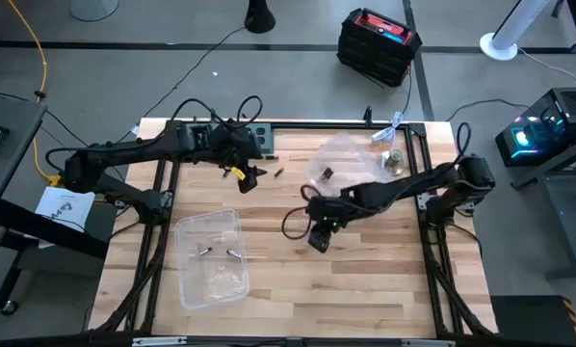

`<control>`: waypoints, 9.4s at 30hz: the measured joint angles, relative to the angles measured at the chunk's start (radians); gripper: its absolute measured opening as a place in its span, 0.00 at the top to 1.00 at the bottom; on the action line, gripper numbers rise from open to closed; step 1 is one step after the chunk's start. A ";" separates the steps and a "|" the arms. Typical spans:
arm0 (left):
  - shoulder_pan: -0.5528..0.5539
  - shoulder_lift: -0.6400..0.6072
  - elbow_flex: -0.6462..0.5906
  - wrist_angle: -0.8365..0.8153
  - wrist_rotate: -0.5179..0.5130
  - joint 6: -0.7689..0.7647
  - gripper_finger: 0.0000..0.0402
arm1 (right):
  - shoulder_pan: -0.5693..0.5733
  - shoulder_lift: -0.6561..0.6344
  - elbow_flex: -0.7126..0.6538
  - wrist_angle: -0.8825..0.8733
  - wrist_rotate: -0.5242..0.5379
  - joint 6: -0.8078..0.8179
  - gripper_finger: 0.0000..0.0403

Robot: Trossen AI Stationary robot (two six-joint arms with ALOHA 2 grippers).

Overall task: Sort batteries
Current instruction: Move the right transparent bin to the top right of the table, then put the silver battery into the left transparent bin, then move the right transparent bin to the top center of the table

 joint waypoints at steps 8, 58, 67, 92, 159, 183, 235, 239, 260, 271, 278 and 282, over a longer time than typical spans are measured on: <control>0.000 0.000 0.000 0.019 0.000 -0.001 0.44 | -0.079 -0.105 0.082 -0.136 0.107 -0.076 0.63; 0.003 -0.195 0.197 0.024 -0.011 -0.032 0.44 | -0.014 0.266 0.138 0.006 0.149 -0.731 0.92; -0.067 -0.399 0.222 -0.132 -0.033 -0.327 0.45 | -0.100 0.264 0.401 0.159 0.130 -0.821 0.95; -0.844 -0.330 -0.165 -0.919 0.229 -1.374 1.00 | -0.084 0.264 0.528 0.332 -0.037 -0.467 0.95; -0.630 -0.451 -0.366 -0.083 -0.298 -1.126 1.00 | 0.195 0.215 0.209 -0.572 0.101 0.390 0.55; -0.630 -0.451 -0.366 -0.042 -0.261 -1.108 1.00 | 0.151 0.204 -0.035 -0.337 0.126 0.764 0.55; -0.630 -0.452 -0.367 -0.037 -0.332 -1.062 1.00 | 0.208 0.079 -0.226 -0.129 0.062 -0.245 0.96; -0.630 -0.468 -0.367 -0.040 -0.332 -1.026 1.00 | 0.218 0.023 -0.137 -0.179 0.107 -0.171 0.98; -0.630 -0.517 -0.367 -0.081 -0.394 -0.978 1.00 | 0.089 -0.012 0.150 0.226 0.211 -0.221 0.81; -0.630 -0.517 -0.367 -0.082 -0.394 -0.971 1.00 | 0.044 -0.109 0.153 0.026 0.182 -0.119 0.53; -0.630 -0.516 -0.367 -0.082 -0.402 -0.972 1.00 | 0.154 -0.109 0.149 -0.299 0.309 0.067 0.58; -0.630 -0.516 -0.367 -0.083 -0.403 -0.972 1.00 | 0.236 -0.107 0.149 -0.424 0.388 0.241 0.63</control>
